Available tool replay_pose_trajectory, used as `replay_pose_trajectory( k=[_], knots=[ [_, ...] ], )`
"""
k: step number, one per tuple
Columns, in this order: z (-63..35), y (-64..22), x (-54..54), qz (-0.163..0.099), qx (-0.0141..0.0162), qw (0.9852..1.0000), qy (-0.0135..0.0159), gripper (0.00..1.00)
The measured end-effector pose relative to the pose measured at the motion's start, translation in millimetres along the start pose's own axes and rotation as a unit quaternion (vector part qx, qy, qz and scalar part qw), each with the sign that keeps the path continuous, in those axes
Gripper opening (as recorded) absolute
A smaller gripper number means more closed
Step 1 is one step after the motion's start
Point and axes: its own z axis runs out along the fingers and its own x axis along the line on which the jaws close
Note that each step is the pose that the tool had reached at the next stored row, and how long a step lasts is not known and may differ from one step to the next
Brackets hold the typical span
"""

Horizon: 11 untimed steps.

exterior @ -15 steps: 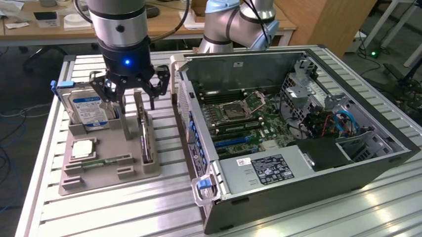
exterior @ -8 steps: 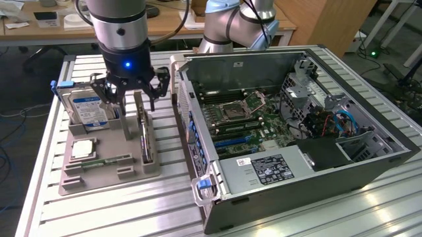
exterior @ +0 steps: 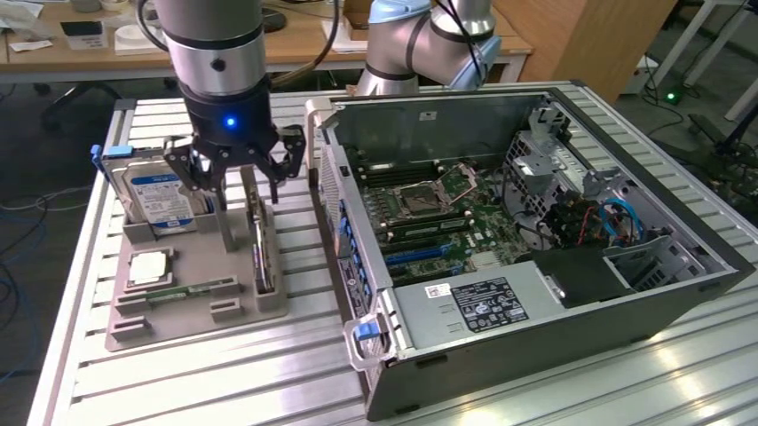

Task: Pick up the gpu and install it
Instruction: 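Pick up the gpu and move the gpu toward the slot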

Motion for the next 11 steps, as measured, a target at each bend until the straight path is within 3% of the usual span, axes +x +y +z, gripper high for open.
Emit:
replay_pose_trajectory(
  k=[11],
  knots=[
    [6.1,-8.1,0.1,0.000,-0.0001,1.0000,-0.0001,0.65]
  ],
)
